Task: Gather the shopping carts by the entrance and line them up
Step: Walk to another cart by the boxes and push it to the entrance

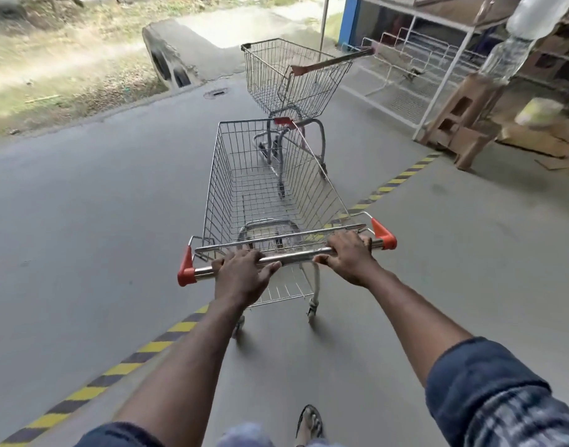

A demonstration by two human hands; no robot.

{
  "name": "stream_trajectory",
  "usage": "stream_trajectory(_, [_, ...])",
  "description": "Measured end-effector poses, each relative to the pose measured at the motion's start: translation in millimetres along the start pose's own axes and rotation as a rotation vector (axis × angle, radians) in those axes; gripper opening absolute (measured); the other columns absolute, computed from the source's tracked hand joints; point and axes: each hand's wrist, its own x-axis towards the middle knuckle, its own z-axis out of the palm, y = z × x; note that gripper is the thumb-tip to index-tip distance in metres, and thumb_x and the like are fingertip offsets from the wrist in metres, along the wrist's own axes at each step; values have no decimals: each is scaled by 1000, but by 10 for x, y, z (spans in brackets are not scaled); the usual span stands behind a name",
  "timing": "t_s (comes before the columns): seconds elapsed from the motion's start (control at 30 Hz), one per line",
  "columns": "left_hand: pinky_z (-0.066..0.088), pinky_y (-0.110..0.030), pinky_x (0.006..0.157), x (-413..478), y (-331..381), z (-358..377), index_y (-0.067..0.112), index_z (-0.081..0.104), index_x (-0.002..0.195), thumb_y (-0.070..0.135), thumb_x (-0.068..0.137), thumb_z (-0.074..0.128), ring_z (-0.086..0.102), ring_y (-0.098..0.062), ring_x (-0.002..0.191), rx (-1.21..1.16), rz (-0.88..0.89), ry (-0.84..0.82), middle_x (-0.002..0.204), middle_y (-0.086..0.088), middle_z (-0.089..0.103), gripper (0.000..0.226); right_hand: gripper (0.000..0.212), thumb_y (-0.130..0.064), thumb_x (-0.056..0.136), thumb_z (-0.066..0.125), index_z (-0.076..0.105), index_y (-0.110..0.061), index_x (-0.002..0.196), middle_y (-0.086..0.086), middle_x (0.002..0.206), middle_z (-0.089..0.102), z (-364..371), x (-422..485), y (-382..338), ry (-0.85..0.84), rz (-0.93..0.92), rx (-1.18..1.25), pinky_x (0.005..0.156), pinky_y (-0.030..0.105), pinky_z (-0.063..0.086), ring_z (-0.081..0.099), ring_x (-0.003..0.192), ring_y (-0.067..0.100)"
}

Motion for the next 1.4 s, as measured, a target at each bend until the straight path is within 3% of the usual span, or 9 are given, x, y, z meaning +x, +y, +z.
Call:
stream_trajectory(0.13, [26,-41,90,472,163,60,36,64,109,76,86,43,52,-18,110,-7,-86,27,106,10,64,50,53,-74,85,46,56,-23,100,-6,104,48,-171,573,255,-52,-71,0,91,44,27,44,110,24])
stream_trajectory(0.37, [32,-42,90,1522,249,111,32,65,103,75,85,44,56,-21,103,-6,-151,130,99,9,66,51,43,-67,88,54,57,-25,97,-1,111,55,-430,1813,493,-36,-166,7,83,37,22,47,109,24])
stream_trajectory(0.57, [32,-41,88,2716,-38,-7,33,65,100,77,84,45,57,-19,103,15,-187,145,98,10,66,50,38,-67,89,54,48,-30,90,-2,106,50,-566,3069,378,-40,-159,6,92,40,27,44,111,24])
stream_trajectory(0.67, [33,-41,91,3317,-303,-111,34,67,105,78,82,47,59,-20,104,-23,-189,109,98,8,69,54,41,-64,91,54,56,-25,102,3,116,51,-555,3637,231,-35,-135,29,101,44,27,39,121,25])
stream_trajectory(0.77, [33,-41,94,3859,-545,-247,34,69,109,78,81,51,60,-20,108,-48,-213,86,102,8,71,55,50,-64,91,52,57,-23,119,10,128,49,-506,4145,41,-17,-92,107,111,59,25,33,131,32])
stream_trajectory(0.97, [34,-39,97,4637,-856,-515,33,69,112,68,84,59,59,-21,109,-27,-245,36,106,6,70,45,52,-68,90,50,55,-23,115,10,130,45,-564,4920,-216,-44,-85,188,113,65,17,25,134,36])
stream_trajectory(1.13, [21,-56,108,5227,-1011,-578,41,66,117,51,91,59,47,-19,124,24,-359,95,123,10,60,29,68,-74,89,43,52,-20,128,13,136,44,-611,5637,-378,-67,-115,160,113,66,18,24,136,38])
stream_trajectory(1.23, [18,-64,108,5585,-1091,-618,40,68,111,37,91,60,47,-18,122,11,-435,154,118,9,60,22,61,-68,92,46,50,-18,127,12,139,42,-645,6004,-474,-84,-158,157,115,62,18,21,137,35])
stream_trajectory(1.4, [19,-69,109,6127,-1281,-704,40,66,114,36,92,62,45,-18,124,2,-472,106,117,8,57,22,61,-68,92,45,45,-20,130,10,141,38,-688,6534,-519,-126,-201,141,116,66,10,18,142,37])
